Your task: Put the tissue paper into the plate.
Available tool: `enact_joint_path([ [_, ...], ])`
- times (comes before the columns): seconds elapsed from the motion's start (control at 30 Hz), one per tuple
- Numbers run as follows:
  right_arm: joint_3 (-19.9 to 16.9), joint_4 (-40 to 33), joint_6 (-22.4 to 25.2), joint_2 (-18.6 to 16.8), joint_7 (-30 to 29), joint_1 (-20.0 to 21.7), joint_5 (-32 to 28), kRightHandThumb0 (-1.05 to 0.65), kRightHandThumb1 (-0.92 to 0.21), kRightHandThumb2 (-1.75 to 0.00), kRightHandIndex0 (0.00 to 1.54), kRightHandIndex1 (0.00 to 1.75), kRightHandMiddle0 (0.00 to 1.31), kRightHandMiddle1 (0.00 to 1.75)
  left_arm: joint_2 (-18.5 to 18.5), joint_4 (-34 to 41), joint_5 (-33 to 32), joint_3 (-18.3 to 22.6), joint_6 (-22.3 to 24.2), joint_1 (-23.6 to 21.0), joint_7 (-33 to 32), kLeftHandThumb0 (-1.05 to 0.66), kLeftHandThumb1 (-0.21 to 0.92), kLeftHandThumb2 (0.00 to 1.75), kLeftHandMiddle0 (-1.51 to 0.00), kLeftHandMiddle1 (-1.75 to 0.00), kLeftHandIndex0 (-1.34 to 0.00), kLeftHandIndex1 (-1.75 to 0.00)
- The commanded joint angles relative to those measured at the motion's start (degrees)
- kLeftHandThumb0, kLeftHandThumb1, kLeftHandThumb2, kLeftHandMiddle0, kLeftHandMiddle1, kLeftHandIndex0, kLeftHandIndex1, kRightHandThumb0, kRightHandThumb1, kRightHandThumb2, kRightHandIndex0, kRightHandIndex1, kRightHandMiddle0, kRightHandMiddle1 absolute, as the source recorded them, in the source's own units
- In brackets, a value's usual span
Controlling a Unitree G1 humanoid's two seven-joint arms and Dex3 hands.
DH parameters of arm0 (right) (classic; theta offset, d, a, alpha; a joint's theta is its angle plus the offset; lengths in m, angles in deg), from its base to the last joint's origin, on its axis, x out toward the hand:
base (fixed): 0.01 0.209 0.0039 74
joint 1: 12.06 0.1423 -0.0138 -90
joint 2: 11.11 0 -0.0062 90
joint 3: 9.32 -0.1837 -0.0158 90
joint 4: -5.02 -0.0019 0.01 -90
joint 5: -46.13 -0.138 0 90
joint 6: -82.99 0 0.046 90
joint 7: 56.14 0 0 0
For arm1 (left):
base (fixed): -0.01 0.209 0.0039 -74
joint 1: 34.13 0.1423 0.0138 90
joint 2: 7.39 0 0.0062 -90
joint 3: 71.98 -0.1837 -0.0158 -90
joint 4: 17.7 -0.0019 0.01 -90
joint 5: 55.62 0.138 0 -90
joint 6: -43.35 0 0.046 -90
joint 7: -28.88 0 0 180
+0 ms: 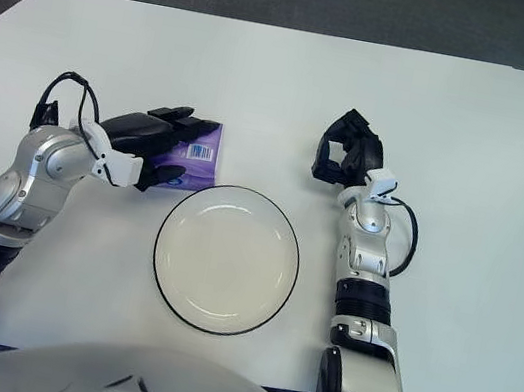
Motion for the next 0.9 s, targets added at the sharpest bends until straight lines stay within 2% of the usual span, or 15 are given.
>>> enact_joint_path([
  [0.0, 0.6, 4.9, -1.1, -4.2, -0.2, -9.1, -0.1, -0.50, -0.26, -1.39, 1.32, 1.75, 0.66, 1.75, 0.6, -4.8, 2.9, -2.4, -0.4, 0.3, -2.7, -1.05, 0.92, 1.09, -0.09, -0.05, 0.00, -0.28],
  [0.37, 0.7, 4.5, -0.8, -4.1, -0.2, -9.2, -0.1, -0.50, -0.26, -1.39, 1.32, 1.75, 0.66, 1.75, -0.2, -10.3, 7.4, -3.5, -4.1, 0.4, -15.5, -1.01, 0.92, 0.83, -0.19, -0.12, 0.00, -0.69],
  [0.4, 0.7, 4.5, -0.8, -4.1, -0.1, -9.2, -0.1, -0.50, -0.26, -1.39, 1.32, 1.75, 0.66, 1.75, -0.2, -10.6, 7.5, -3.6, -4.3, 0.4, -16.2, -0.97, 0.92, 0.75, -0.16, -0.28, 0.00, -0.75],
  [0.47, 0.7, 4.5, -0.9, -4.0, 0.0, -9.2, -0.1, -0.50, -0.26, -1.39, 1.32, 1.75, 0.66, 1.75, -0.5, -12.0, 7.8, -3.8, -5.1, 0.2, -18.4, -0.92, 0.92, 0.66, -0.11, -0.46, 0.00, -0.80],
  [0.53, 0.7, 4.3, -0.8, -4.0, 0.1, -9.3, -0.2, -0.50, -0.26, -1.39, 1.32, 1.75, 0.66, 1.75, -0.8, -13.8, 8.1, -4.1, -6.1, -0.1, -21.0, -0.89, 0.92, 0.58, -0.08, -0.58, 0.00, -0.84],
  [0.63, 0.7, 4.0, -0.8, -4.0, 0.4, -9.5, -0.4, -0.50, -0.26, -1.39, 1.32, 1.75, 0.66, 1.75, -1.2, -17.3, 9.0, -4.5, -7.9, -0.7, -25.5, -0.78, 0.73, 0.65, -0.06, -0.77, 0.00, -0.91],
  [0.73, 0.6, 4.1, -1.1, -4.1, 0.7, -9.5, -0.6, -0.50, -0.26, -1.39, 1.32, 1.75, 0.66, 1.75, -0.8, -22.2, 11.5, -5.4, -9.9, -1.7, -31.7, -0.71, 0.58, 0.75, -0.03, -0.89, 0.00, -0.92],
  [0.87, 0.5, 4.2, -1.1, -4.1, 0.7, -9.5, -0.5, -0.50, -0.26, -1.38, 1.32, 1.75, 0.66, 1.75, -0.1, -26.0, 13.1, -6.0, -11.3, -2.5, -35.8, -0.67, 0.45, 0.82, -0.01, -0.92, 0.00, -0.87],
])
